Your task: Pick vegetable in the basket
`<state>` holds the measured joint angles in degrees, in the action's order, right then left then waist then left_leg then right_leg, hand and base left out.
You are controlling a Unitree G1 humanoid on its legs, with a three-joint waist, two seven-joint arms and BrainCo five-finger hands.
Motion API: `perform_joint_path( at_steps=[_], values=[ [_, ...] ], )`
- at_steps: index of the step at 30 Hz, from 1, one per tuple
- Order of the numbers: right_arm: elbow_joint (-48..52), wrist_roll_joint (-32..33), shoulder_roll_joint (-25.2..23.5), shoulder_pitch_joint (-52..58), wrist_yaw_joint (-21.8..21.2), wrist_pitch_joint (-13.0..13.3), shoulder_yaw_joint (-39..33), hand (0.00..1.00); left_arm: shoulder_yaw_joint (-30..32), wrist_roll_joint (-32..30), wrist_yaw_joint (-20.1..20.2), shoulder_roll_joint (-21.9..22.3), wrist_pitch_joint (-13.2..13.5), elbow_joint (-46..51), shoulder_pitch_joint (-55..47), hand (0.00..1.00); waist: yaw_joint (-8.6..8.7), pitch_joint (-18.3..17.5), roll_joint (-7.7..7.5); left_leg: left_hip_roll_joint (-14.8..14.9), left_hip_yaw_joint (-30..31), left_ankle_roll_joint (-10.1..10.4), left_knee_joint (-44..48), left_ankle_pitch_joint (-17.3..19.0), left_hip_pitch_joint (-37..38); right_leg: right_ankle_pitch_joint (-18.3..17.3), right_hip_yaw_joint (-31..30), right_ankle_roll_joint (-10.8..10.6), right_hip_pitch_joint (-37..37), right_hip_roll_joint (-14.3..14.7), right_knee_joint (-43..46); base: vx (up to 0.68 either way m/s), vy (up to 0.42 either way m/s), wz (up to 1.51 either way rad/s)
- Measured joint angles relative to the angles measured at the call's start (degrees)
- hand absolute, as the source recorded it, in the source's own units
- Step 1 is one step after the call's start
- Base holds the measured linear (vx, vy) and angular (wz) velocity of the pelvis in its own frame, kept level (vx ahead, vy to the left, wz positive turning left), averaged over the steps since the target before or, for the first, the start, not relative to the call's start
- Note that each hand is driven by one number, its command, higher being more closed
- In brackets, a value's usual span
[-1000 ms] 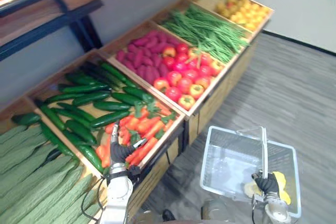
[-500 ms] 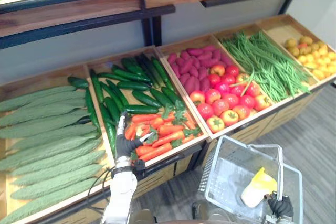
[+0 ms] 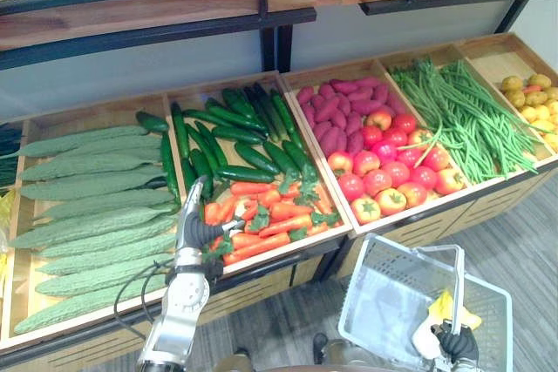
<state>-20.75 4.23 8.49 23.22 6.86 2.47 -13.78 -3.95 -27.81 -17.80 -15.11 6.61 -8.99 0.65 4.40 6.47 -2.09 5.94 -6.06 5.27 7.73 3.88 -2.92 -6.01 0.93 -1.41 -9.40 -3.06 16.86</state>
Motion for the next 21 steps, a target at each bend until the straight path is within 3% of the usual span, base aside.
perform_joint_path(
  at_steps=[9,21],
  values=[
    [-0.4,-0.3,1.7,-3.9,-0.5,1.4,1.9,1.0,-0.5,-2.2,-1.1,-1.6,-3.9,-12.0,8.6,0.0,1.07,4.5,0.42,1.1,-0.3,0.8,-1.7,-1.4,-1.2,1.0,-0.6,0.1,-2.4,1.1,-0.1,-0.03,-0.03,-0.05],
    [2.7,-0.4,1.9,-5.9,-0.4,1.4,2.9,1.0,-1.0,-3.4,-0.9,-0.4,-5.2,-21.1,14.8,0.0,1.22,8.2,0.12,1.5,-3.5,0.7,-0.7,-1.7,-2.6,1.4,-3.5,0.9,-6.3,2.2,2.0,0.01,-0.01,-0.13]
  ],
)
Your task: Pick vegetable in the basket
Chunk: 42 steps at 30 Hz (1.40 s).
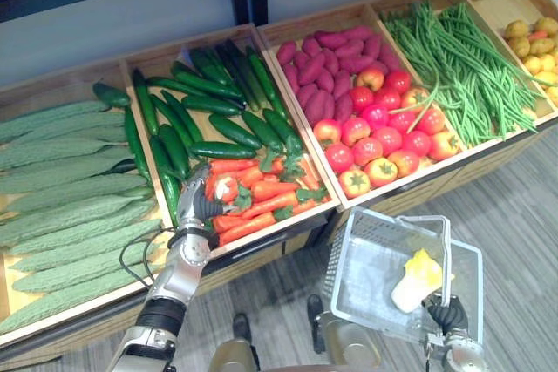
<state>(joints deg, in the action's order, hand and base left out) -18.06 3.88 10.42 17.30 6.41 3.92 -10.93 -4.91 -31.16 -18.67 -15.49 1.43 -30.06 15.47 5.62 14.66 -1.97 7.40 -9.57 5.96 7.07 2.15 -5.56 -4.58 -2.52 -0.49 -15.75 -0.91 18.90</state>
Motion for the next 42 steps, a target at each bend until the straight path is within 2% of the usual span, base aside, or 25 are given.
perform_joint_path(
  at_steps=[12,13,17,26,36,42],
  values=[
    [1.0,0.0,0.2,-2.2,0.0,0.1,1.9,1.0,-1.2,-4.6,0.1,0.0,0.0,-7.8,6.8,0.0,-0.03,3.3,0.28,0.7,-1.6,0.5,0.9,0.4,-1.4,0.3,-1.2,0.0,-2.5,0.8,1.1,-0.04,-0.022,-0.07],
    [1.1,0.0,0.3,-2.2,0.0,0.1,1.9,1.0,-1.2,-5.5,0.7,0.0,0.0,-8.3,7.4,1.0,-0.03,3.5,0.37,0.7,-1.6,0.5,0.9,0.4,-1.5,0.3,-1.2,0.0,-2.5,0.8,1.1,0.0,0.0,0.0],
    [1.1,0.0,0.3,-2.3,0.0,0.2,1.9,1.0,-1.9,-8.0,1.1,-0.7,0.2,-9.5,8.5,1.0,-0.08,3.6,0.43,0.7,-1.7,0.6,0.8,0.3,-1.4,0.4,-1.5,-0.1,-2.5,0.8,0.9,0.0,0.0,0.0],
    [1.2,0.0,0.2,-3.1,0.0,1.2,1.9,1.0,-4.0,-7.4,2.2,-1.5,0.6,-10.5,10.8,1.0,0.1,4.7,0.44,0.5,-2.1,0.6,-0.3,0.2,-0.9,1.0,-2.3,-0.4,-2.4,0.7,-0.1,0.01,0.011,-0.04],
    [1.2,0.0,0.1,-3.4,0.1,1.3,1.5,1.0,-3.8,-2.6,1.9,-1.5,1.3,-9.6,10.3,1.0,1.47,6.4,0.51,0.4,-1.9,0.4,-0.5,-0.1,0.2,1.3,-2.2,0.0,-1.2,0.8,-0.3,0.03,0.007,0.0],
    [1.1,0.0,-0.1,-3.3,0.0,1.4,1.5,1.0,-1.0,1.8,0.2,-0.8,1.3,-3.5,6.7,1.0,1.55,6.5,0.51,0.4,-1.9,0.4,-0.7,-0.1,0.2,1.3,-2.1,0.0,-1.2,0.8,-0.6,0.0,0.0,0.0]
  ],
)
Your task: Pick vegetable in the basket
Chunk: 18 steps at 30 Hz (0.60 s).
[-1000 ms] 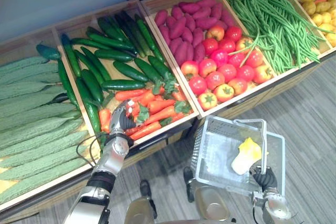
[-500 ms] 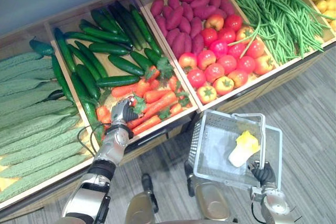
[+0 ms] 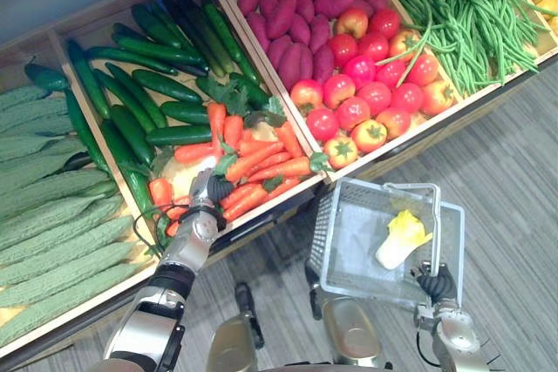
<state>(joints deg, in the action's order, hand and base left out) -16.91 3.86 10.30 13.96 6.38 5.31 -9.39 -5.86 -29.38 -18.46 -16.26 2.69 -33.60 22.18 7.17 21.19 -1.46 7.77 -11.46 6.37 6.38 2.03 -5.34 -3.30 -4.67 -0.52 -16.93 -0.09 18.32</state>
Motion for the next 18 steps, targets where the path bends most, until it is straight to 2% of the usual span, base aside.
perform_joint_path(
  at_steps=[7,13,18],
  values=[
    [0.0,0.0,-0.8,0.6,0.2,0.1,-0.2,1.0,3.2,4.1,-3.2,2.2,0.2,10.9,-4.5,1.0,-0.07,0.0,0.0,-0.2,0.5,0.0,0.0,0.0,0.3,0.0,0.4,0.0,0.8,0.0,-0.3,0.0,0.0,0.02],
    [0.0,0.0,-1.2,1.3,0.2,0.1,-0.2,1.0,4.1,7.0,-5.3,4.3,2.2,20.7,-8.3,1.0,-0.16,-0.1,0.06,-0.2,0.7,0.0,-0.2,0.0,1.4,-0.3,0.7,-0.3,1.9,-0.1,-0.4,0.0,0.0,0.0],
    [0.0,0.0,-1.4,1.4,0.2,0.1,-0.2,1.0,4.4,9.4,-5.6,5.7,3.4,27.4,-11.1,1.0,-0.28,-0.1,0.17,-0.3,0.7,0.0,-0.4,0.0,2.0,-0.4,0.7,-0.4,2.5,-0.1,-0.5,0.0,0.0,0.01]
  ],
)
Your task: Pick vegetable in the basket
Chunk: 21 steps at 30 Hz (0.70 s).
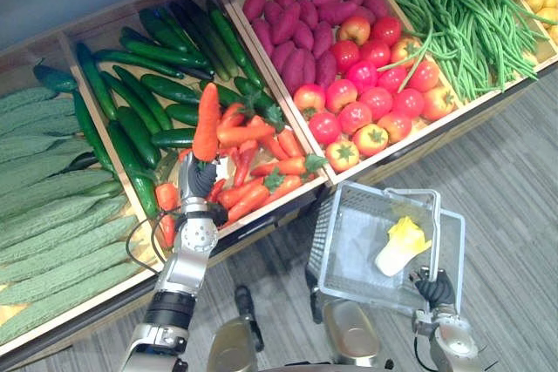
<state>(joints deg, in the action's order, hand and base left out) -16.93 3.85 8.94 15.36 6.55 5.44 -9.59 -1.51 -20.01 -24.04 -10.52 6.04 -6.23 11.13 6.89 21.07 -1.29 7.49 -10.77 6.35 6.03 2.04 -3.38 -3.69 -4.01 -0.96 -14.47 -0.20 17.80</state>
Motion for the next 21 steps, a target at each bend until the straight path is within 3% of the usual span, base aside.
perform_joint_path(
  at_steps=[6,11,14,21],
  values=[
    [0.0,0.0,-0.1,0.2,0.0,0.0,-0.1,1.0,0.0,4.4,0.0,1.7,2.0,6.2,-2.8,1.0,-0.13,-0.8,0.29,0.0,-0.1,-0.1,0.0,0.1,0.3,-0.1,-0.2,-0.2,0.3,0.0,-0.1,0.0,0.0,-0.01],
    [0.0,-0.1,0.3,1.5,0.2,0.0,-2.1,1.0,0.1,7.1,0.1,4.8,3.4,12.5,-6.7,1.0,-0.96,-4.9,2.5,0.0,-1.3,-0.3,-0.2,0.2,2.0,-0.1,-0.9,-0.2,1.4,0.3,-0.2,0.03,0.009,-0.1],
    [0.5,-0.7,0.3,1.9,0.3,-0.4,-2.2,1.0,0.3,8.8,0.1,5.8,4.5,16.3,-8.7,1.0,-1.28,-6.1,2.89,0.2,-2.2,-0.4,-0.2,0.5,3.5,-0.3,-1.9,-0.5,2.5,0.7,-0.8,-0.01,0.002,-0.18],
    [12.2,-2.2,-1.2,4.9,0.0,-1.3,-2.5,1.0,-2.7,11.8,0.5,7.1,6.1,23.2,-12.7,1.0,-1.41,-8.4,2.95,2.9,-9.5,-0.1,4.7,5.0,5.1,1.1,-8.6,-2.1,3.2,3.9,-2.3,-0.03,0.027,-0.53]
  ],
)
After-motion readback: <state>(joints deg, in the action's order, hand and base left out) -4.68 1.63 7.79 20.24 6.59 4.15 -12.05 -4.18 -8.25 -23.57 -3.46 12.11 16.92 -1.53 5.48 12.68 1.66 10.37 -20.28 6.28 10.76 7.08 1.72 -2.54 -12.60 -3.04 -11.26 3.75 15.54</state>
